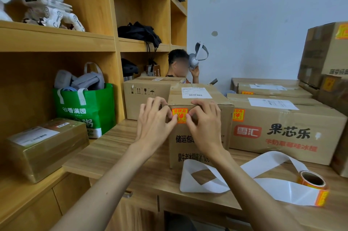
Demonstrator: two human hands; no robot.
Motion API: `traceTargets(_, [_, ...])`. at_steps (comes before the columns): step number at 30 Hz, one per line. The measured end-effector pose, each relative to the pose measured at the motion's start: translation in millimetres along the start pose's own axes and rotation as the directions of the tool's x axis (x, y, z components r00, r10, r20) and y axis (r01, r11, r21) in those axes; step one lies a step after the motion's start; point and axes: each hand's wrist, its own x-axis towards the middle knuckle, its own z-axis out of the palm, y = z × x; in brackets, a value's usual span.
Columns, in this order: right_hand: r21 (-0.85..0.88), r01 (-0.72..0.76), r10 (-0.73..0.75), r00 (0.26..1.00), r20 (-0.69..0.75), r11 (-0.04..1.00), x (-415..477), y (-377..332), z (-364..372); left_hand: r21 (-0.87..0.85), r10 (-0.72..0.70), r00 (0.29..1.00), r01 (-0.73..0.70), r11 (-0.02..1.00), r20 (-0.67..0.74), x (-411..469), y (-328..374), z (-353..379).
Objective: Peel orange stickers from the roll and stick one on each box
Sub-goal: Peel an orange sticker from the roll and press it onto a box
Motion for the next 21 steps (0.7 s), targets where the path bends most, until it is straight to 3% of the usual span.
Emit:
traceTargets(6, [-0.070, 0.011, -0.010, 1.000, 0.016, 0.997, 2.7, 1.0, -1.3, 0.093, -0.025, 1.000, 0.026, 0.995, -0.007, 1.2, -5.4, -1.8])
traceTargets(11, [-0.147, 0.056, -0.045, 0.996, 0.075, 0.987, 9.3, -1.5, -6.8, -0.091, -0.089, 0.992, 0.097, 0.991, 0.095, 5.0, -15.7, -1.1])
traceTargets(16, [-0.168, 0.066, -0.044, 0.990, 0.131, 0.984, 22.2, -2.0, -15.8, -0.292, -0.060, 0.964, 0.137, 0.946, 0.260, 12.9, -19.6, -4.4])
traceTargets(21, [-0.170, 0.039, -0.011, 0.987, 0.162, 0.985, 32.0, 6.6, -18.8, -0.375, -0.119, 0.954, 0.220, 0.901, 0.275, 20.5, -22.5, -4.2])
